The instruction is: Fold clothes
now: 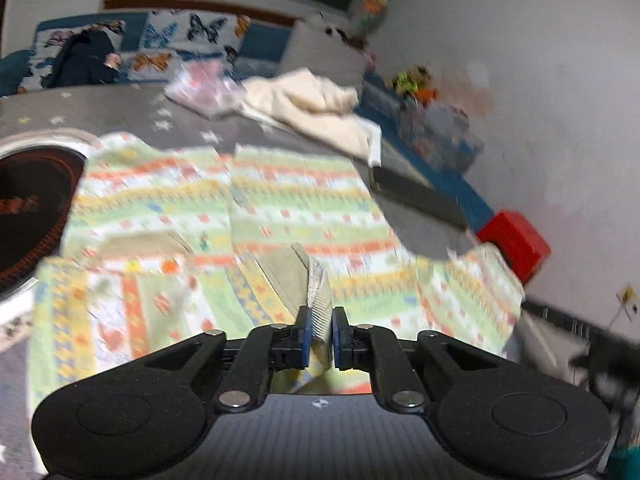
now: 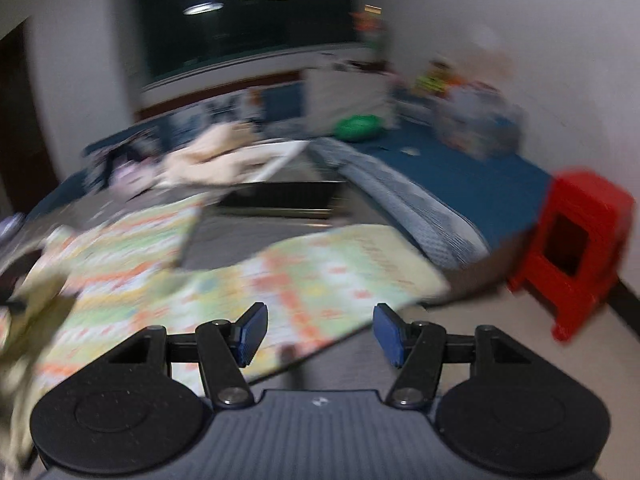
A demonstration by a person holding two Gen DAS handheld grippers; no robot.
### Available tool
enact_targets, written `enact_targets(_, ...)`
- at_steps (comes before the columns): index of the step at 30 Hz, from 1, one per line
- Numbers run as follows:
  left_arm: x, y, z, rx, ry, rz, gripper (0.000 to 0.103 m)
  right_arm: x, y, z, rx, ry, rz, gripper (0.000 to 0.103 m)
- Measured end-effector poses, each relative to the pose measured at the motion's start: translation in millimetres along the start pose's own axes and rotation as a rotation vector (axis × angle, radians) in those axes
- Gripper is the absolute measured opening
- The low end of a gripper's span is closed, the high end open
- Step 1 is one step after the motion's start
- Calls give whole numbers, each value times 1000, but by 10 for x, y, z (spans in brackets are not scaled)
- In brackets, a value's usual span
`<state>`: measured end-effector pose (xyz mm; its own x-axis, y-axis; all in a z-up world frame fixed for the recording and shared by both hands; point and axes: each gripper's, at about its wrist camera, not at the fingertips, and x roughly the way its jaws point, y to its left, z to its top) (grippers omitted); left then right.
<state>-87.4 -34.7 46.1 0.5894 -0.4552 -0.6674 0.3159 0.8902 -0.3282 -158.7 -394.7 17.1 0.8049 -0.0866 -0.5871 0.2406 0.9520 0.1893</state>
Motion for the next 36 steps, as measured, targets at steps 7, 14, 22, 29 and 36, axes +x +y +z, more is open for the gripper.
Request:
enact_targets(7,92,-147,-116,100,39,-4,43,384,-675,122,333,77,74,58)
enact_targets(14,-42,-214,-136,187,4,8,60,629,-971,108,486,101,148,38)
enact_targets(22,-252,-75,-163,217,-50,101,86,489,-996,143,500,13,171,8)
enact_targets(29,-333,116,-233,209,-49,170,91,193,-659,317,440,-58,282,4)
enact_targets(36,-370,192,-299,216,-46,198,98,-98,-199,502,354,-107,423,4)
